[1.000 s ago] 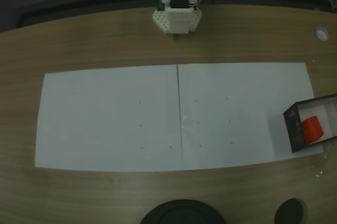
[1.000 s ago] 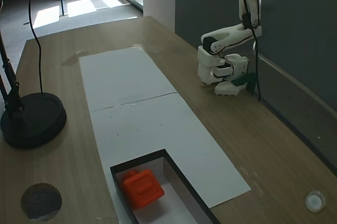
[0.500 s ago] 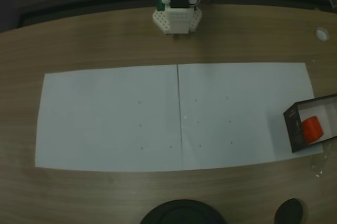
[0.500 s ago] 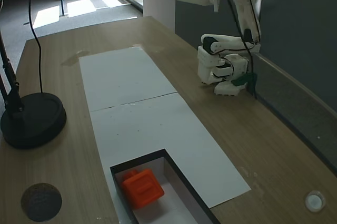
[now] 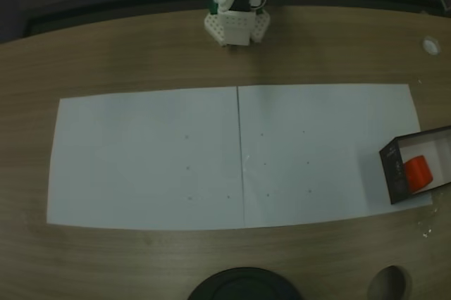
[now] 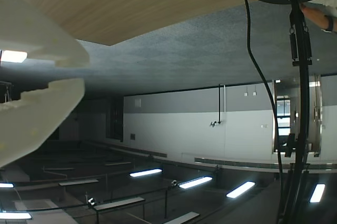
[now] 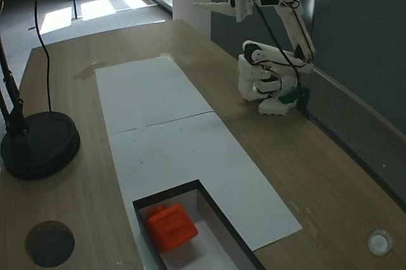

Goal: Grab a orange square and put it in the box.

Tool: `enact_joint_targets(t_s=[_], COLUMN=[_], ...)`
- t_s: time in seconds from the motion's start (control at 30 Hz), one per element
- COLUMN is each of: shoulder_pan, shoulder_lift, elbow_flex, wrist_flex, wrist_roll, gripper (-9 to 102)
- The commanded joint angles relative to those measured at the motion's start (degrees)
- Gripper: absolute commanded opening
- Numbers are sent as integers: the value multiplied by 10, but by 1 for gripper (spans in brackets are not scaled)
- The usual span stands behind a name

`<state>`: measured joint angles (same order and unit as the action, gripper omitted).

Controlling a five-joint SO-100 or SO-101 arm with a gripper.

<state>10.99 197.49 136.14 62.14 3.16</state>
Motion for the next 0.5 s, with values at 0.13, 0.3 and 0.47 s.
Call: enact_joint_targets(t_s=[0.13,0.3,0.47], shoulder_pan=[-4,-62,-54], shoulder_lift=[18,18,18], elbow_flex=[88,178,272], wrist_flex=[-17,-49,-84], wrist_roll=[-18,-19,-19], gripper=[0,0,0])
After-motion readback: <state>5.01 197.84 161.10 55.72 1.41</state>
